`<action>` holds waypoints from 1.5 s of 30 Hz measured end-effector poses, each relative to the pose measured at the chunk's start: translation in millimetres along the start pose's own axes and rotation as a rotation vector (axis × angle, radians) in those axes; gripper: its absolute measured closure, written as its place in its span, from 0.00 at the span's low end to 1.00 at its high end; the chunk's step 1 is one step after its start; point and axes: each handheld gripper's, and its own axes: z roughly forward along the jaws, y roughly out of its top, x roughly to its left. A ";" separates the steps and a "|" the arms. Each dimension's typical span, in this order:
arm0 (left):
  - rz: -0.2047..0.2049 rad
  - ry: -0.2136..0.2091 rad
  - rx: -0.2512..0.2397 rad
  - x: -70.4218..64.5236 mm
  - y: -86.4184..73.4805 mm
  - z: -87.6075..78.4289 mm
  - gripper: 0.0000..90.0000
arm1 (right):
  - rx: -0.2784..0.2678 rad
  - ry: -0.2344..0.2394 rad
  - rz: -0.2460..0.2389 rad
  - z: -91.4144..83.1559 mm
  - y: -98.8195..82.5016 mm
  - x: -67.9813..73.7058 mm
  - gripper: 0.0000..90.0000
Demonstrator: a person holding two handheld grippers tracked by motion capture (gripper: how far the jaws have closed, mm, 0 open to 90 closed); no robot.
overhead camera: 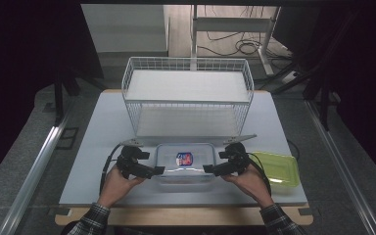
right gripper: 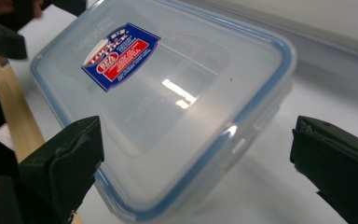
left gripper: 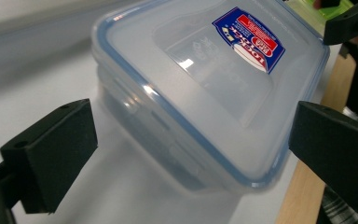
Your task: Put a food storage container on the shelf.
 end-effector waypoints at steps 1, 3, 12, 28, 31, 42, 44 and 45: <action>-0.011 -0.022 0.001 1.6 0.7 3.3 0.01 | 0.007 0.015 0.016 2.4 0.8 -0.9 0.05; -0.018 -0.034 0.014 3.0 2.0 7.3 0.00 | 0.023 0.028 0.039 7.7 1.8 -3.6 0.06; -0.072 -0.082 0.074 4.4 1.7 21.7 0.00 | 0.059 0.099 0.124 20.9 3.2 -11.1 0.05; -0.058 -0.099 0.048 -0.2 -10.2 -1.8 0.25 | 0.038 0.170 0.177 -0.7 -1.7 -20.0 0.39; -0.111 -0.123 0.004 2.1 -14.6 -8.8 0.37 | 0.019 0.188 0.191 -6.4 -4.9 -21.2 0.46; -0.099 -0.095 -0.029 -9.3 -22.3 -14.1 0.46 | 0.028 0.230 0.187 -11.5 -11.3 -23.1 0.46; -0.113 -0.096 -0.034 -9.7 -23.5 -14.1 0.46 | 0.028 0.249 0.203 -12.2 -12.1 -22.8 0.49; -0.123 -0.097 -0.035 -9.7 -24.0 -14.1 0.46 | 0.029 0.243 0.203 -12.6 -12.1 -22.1 0.50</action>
